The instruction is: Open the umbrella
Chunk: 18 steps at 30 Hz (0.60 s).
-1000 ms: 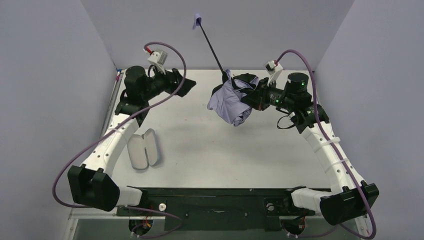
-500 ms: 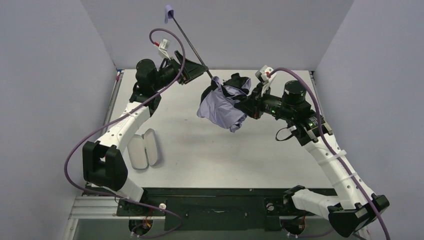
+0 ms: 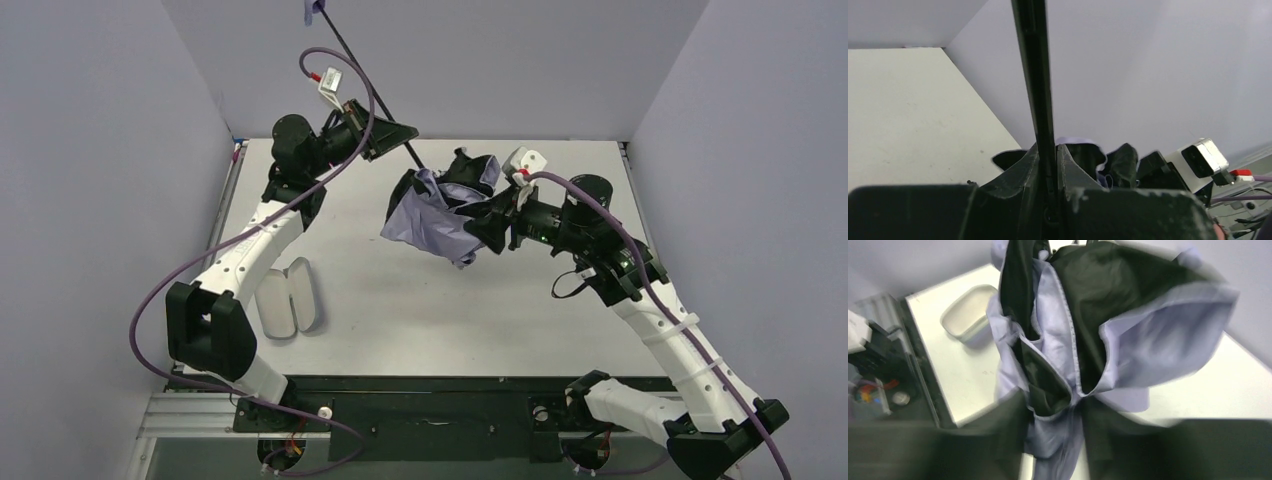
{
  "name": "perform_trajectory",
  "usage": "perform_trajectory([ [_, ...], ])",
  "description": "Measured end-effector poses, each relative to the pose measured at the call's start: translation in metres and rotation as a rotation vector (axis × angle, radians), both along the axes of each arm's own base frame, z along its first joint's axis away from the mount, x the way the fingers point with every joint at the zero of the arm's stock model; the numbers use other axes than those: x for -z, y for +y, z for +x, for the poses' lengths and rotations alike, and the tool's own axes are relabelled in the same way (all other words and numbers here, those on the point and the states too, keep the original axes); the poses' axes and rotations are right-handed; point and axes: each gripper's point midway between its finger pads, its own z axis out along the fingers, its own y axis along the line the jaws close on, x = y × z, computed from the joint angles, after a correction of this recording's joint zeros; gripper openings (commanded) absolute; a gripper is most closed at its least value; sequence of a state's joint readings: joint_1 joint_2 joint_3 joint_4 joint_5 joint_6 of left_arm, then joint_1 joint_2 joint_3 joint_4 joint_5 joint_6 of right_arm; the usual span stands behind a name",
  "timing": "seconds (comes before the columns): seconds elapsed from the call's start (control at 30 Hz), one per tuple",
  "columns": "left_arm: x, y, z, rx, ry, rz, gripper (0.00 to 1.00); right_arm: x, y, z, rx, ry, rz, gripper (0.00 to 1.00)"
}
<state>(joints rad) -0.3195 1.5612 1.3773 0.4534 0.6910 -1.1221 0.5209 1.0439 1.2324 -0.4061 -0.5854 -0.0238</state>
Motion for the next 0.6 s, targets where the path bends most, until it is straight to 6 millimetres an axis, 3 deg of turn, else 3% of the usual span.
perform_trajectory([
  [0.07, 0.001, 0.000, 0.000, -0.002, -0.031, 0.024, 0.00, 0.004, -0.003, 0.001, 0.009, -0.014, -0.022, 0.77],
  [0.13, 0.004, 0.000, 0.003, -0.016, -0.086, 0.074, 0.00, 0.008, -0.007, 0.000, 0.017, -0.025, -0.039, 0.81],
  [0.27, 0.011, -0.002, 0.008, -0.074, -0.265, 0.256, 0.00, 0.023, -0.020, -0.004, 0.052, -0.027, -0.090, 0.82],
  [0.37, 0.019, -0.010, -0.001, -0.097, -0.418, 0.402, 0.00, 0.028, -0.032, -0.004, 0.089, -0.013, -0.111, 0.83],
  [0.6, 0.024, -0.027, -0.037, -0.090, -0.725, 0.606, 0.00, 0.042, -0.089, 0.032, 0.303, 0.107, -0.087, 0.84],
])
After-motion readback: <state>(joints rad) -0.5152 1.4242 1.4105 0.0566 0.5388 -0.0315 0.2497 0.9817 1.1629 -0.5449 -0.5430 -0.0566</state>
